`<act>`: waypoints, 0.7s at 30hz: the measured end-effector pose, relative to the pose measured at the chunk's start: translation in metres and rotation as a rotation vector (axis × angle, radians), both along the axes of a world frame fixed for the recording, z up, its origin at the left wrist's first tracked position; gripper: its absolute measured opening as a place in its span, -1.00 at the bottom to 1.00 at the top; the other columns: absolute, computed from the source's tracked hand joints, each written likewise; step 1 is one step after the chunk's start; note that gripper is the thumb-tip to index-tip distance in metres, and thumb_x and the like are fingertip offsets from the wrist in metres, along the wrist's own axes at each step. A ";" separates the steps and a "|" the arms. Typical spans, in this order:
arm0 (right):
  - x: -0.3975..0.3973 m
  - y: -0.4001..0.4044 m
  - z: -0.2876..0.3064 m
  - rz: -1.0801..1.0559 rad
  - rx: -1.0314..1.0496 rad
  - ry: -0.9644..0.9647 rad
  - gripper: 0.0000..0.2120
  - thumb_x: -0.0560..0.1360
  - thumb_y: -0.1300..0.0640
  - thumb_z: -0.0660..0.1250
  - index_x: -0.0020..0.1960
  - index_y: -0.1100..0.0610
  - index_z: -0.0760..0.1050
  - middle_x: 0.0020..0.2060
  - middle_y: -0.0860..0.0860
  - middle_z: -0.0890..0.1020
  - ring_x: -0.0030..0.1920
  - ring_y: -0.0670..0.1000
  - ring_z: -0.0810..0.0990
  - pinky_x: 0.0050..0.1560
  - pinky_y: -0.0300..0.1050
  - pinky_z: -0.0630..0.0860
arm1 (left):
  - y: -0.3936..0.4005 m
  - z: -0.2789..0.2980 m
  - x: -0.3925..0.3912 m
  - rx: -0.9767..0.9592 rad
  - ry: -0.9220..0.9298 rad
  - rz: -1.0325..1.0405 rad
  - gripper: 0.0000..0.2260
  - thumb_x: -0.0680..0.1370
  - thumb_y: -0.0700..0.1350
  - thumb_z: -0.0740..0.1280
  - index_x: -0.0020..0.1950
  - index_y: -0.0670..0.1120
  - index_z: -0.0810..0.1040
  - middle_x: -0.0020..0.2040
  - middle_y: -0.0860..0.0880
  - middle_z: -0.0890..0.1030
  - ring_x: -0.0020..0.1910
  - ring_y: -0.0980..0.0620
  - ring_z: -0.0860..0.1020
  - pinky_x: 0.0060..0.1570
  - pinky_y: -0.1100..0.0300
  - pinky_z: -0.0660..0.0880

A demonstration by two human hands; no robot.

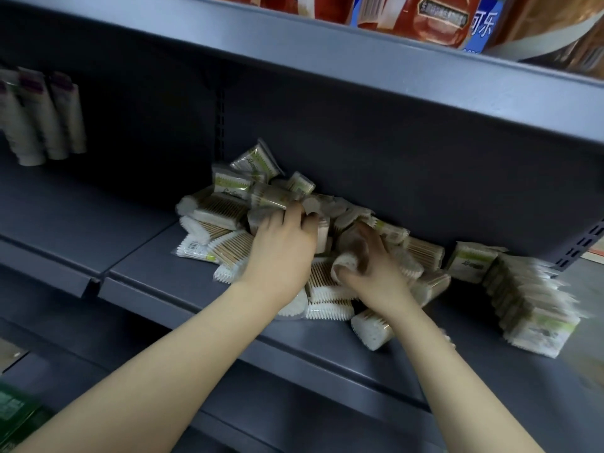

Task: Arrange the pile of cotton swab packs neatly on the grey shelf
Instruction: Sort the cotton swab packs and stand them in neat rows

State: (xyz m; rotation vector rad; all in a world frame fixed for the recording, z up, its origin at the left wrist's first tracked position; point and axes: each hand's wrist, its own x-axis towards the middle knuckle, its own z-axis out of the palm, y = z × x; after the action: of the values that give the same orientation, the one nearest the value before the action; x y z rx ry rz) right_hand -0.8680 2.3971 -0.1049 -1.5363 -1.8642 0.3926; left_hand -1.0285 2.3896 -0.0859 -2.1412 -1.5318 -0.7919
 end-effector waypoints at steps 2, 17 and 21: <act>0.002 -0.005 -0.001 -0.003 0.019 0.035 -0.30 0.29 0.07 0.32 0.41 0.02 0.22 0.33 0.04 0.35 0.34 0.03 0.29 0.19 -0.14 0.31 | -0.004 -0.001 0.002 0.009 -0.012 -0.008 -0.60 0.05 -0.35 0.48 -0.13 -0.23 0.64 -0.24 -0.20 0.56 -0.40 -0.19 0.52 -0.41 0.15 0.46; 0.041 -0.059 0.011 -0.119 0.167 0.137 -0.69 0.40 0.31 0.26 -0.03 -0.09 0.49 0.00 -0.03 0.55 -0.11 -0.14 0.51 -0.16 -0.44 0.38 | -0.041 0.006 0.031 -0.010 -0.095 -0.105 -0.50 0.01 -0.41 0.51 -0.07 -0.24 0.61 -0.23 -0.17 0.55 -0.37 -0.15 0.52 -0.39 0.15 0.48; 0.052 -0.075 0.005 -0.135 0.136 0.103 -0.72 0.41 0.30 0.28 0.06 0.04 0.55 -0.05 -0.07 0.55 -0.16 -0.17 0.51 -0.20 -0.45 0.39 | -0.055 0.012 0.047 -0.093 -0.160 -0.161 -0.52 0.15 -0.43 0.47 0.05 -0.25 0.57 -0.12 -0.18 0.54 -0.27 -0.18 0.54 -0.38 0.09 0.44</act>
State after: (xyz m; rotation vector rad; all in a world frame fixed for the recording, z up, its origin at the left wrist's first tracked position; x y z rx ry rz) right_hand -0.8155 2.3221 -0.0994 -1.5106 -1.6627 0.2719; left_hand -0.9815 2.3347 -0.0741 -2.3420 -1.5144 -0.9849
